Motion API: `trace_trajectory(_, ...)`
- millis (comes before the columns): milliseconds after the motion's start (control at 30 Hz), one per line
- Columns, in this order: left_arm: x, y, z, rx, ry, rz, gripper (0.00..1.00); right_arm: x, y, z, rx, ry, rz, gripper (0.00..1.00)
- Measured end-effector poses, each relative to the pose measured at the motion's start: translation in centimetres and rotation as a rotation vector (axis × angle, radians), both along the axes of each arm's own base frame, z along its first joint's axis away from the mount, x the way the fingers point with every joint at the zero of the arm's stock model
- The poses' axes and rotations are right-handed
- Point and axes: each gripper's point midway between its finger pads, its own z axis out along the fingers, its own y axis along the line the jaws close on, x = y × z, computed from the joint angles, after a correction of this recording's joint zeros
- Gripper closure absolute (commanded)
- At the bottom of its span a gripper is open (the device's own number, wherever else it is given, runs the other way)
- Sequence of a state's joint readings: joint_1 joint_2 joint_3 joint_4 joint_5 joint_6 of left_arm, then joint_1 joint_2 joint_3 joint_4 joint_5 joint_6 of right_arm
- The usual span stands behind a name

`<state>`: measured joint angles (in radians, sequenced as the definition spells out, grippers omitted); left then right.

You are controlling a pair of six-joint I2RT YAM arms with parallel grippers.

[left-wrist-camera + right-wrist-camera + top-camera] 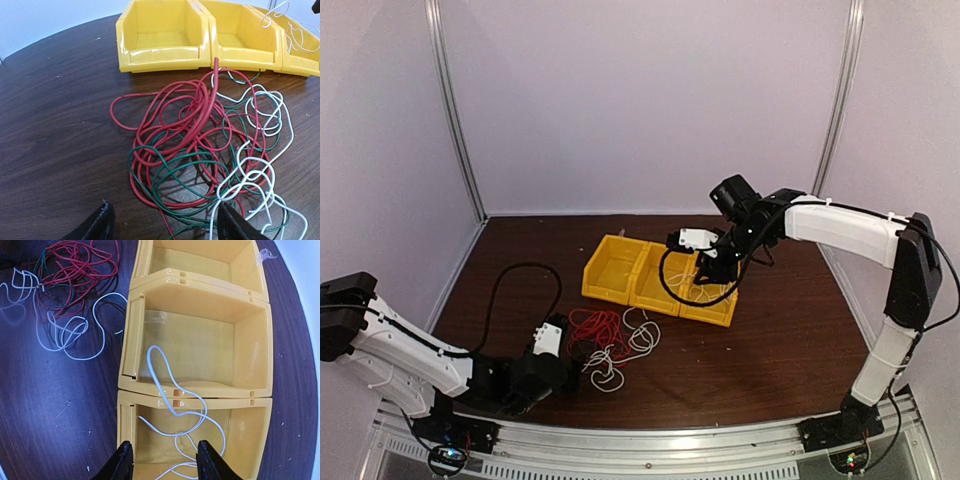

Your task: Untangle the cables

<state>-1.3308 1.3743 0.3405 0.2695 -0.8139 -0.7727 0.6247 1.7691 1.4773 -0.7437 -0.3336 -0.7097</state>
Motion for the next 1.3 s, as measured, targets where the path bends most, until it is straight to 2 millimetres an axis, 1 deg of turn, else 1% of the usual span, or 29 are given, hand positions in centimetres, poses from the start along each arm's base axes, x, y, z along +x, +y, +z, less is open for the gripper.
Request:
trace_trajectory(67, 0.0, 0.0, 0.0, 0.0, 0.001, -0.001, 0.29, -0.6, 0.1, 0.8, -0.002, -0.031, 0.037, 0.54)
trace_trajectory(133, 0.0, 0.0, -0.1, 0.001, 0.002, -0.002, 0.29, -0.6, 0.4, 1.6, 0.005, -0.065, 0.062, 0.54)
trace_trajectory(200, 0.0, 0.0, -0.2, 0.003, 0.003, -0.003, 0.29, -0.3, 0.8, 2.0, 0.006, -0.082, 0.079, 0.54)
trace_trajectory(267, -0.1, -0.1, -0.2, 0.005, 0.005, -0.004, 0.29, 0.0, 1.4, 1.9, 0.004, -0.087, 0.091, 0.55)
trace_trajectory(367, 0.0, -0.2, -0.1, 0.001, 0.005, -0.005, 0.29, 0.7, 2.3, 1.1, -0.011, -0.084, 0.111, 0.55)
trace_trajectory(400, 0.0, -0.3, -0.1, -0.002, 0.005, -0.006, 0.29, 0.9, 2.5, 0.7, -0.017, -0.08, 0.117, 0.57)
trace_trajectory(533, 0.0, -0.5, 0.1, -0.013, 0.002, -0.006, 0.29, 1.0, 3.0, -0.9, -0.049, -0.058, 0.139, 0.71)
trace_trajectory(567, 0.0, -0.5, 0.1, -0.013, 0.002, -0.006, 0.29, 1.0, 3.0, -1.0, -0.054, -0.058, 0.145, 0.76)
trace_trajectory(600, 0.0, -0.5, 0.1, -0.013, 0.003, -0.006, 0.29, 0.9, 3.1, -1.2, -0.056, -0.056, 0.146, 0.85)
trace_trajectory(633, 0.0, -0.5, 0.1, -0.013, 0.002, -0.006, 0.29, 0.9, 3.1, -1.2, -0.058, -0.054, 0.145, 0.97)
trace_trajectory(667, 0.0, -0.5, 0.1, -0.013, 0.003, -0.007, 0.29, 0.9, 3.1, -1.2, -0.059, -0.055, 0.147, 1.0)
trace_trajectory(800, 0.0, -0.5, 0.1, -0.013, 0.003, -0.007, 0.29, 1.1, 3.0, -1.1, -0.059, -0.058, 0.14, 1.0)
trace_trajectory(900, 0.0, -0.5, 0.1, -0.013, 0.003, -0.007, 0.29, 1.6, 2.6, -1.1, -0.054, -0.064, 0.118, 1.0)
trace_trajectory(933, 0.0, -0.5, 0.1, -0.013, 0.003, -0.007, 0.29, 1.8, 2.2, -1.1, -0.052, -0.066, 0.107, 1.0)
trace_trajectory(1000, 0.0, -0.6, 0.1, -0.014, 0.003, -0.007, 0.29, 2.1, 0.5, -1.4, -0.057, -0.057, 0.075, 1.0)
trace_trajectory(1167, 0.0, -0.6, -0.1, -0.01, 0.006, -0.008, 0.29, 3.6, -5.2, -2.3, -0.078, -0.03, -0.043, 1.0)
trace_trajectory(1233, 0.0, -0.6, -0.3, -0.005, 0.007, -0.009, 0.29, 3.9, -6.9, -2.6, -0.087, -0.022, -0.08, 1.0)
trace_trajectory(1300, 0.0, -0.7, -0.4, -0.002, 0.009, -0.01, 0.29, 4.1, -7.7, -2.9, -0.094, -0.017, -0.098, 1.0)
